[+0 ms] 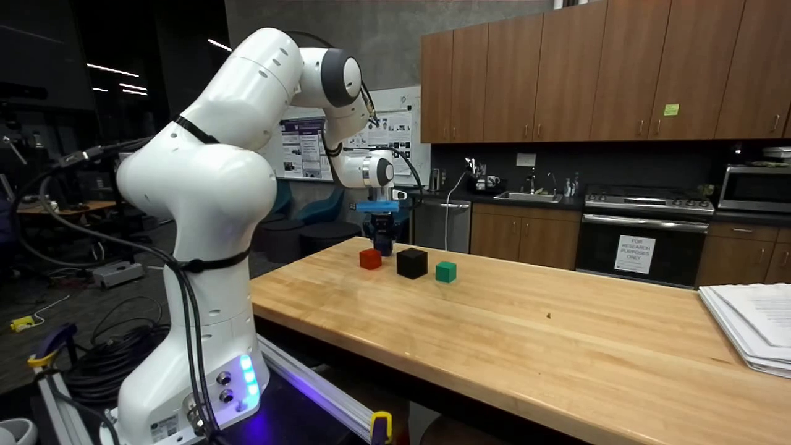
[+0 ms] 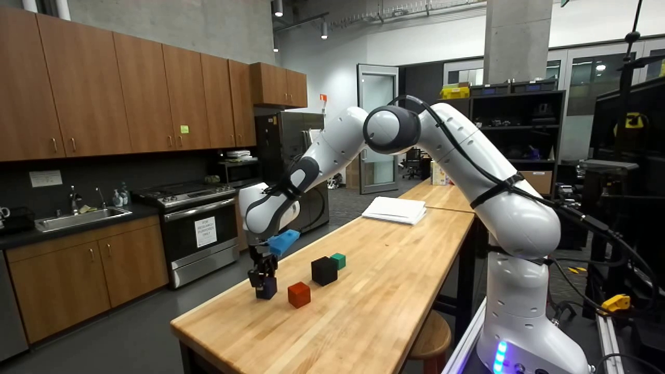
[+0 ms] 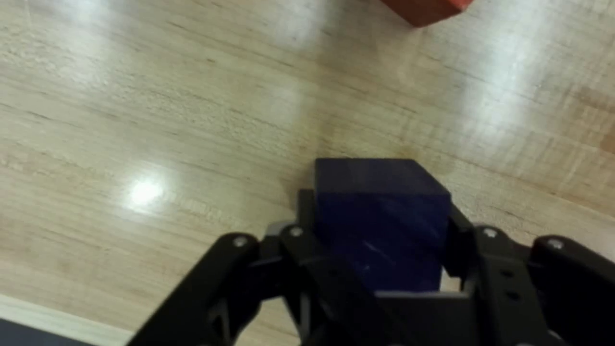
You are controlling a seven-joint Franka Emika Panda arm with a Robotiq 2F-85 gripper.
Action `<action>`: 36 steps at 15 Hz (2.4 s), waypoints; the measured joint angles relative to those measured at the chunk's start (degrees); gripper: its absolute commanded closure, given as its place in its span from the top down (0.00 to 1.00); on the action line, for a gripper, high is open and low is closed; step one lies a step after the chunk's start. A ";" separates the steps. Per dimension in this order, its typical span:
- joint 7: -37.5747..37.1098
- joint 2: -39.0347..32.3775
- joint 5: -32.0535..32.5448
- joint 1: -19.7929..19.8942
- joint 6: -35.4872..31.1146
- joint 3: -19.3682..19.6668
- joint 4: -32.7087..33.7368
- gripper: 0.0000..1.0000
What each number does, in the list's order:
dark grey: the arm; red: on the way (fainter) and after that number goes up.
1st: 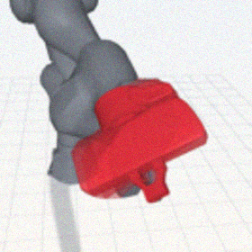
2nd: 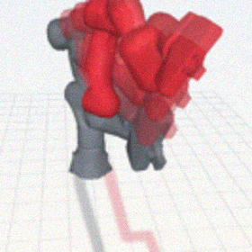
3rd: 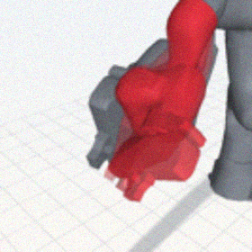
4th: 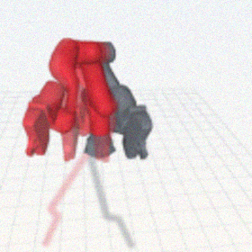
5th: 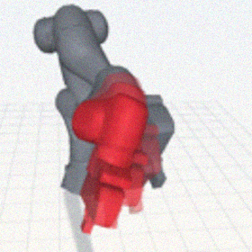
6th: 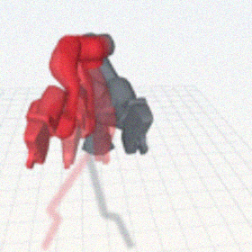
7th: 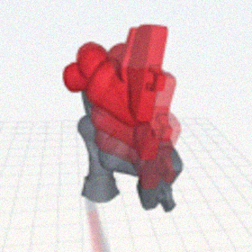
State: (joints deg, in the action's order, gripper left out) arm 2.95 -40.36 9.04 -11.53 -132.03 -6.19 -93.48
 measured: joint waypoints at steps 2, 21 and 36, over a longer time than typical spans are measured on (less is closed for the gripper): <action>-0.07 0.24 -0.08 -0.01 0.00 -0.04 0.23 0.30; -6.01 23.60 -8.47 6.26 -1.51 1.82 -21.96 0.30; -9.33 33.19 -12.58 9.30 -5.76 4.64 -35.16 0.30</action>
State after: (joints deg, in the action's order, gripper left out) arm -6.38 -7.16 -3.54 -2.23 -137.79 -1.55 -128.65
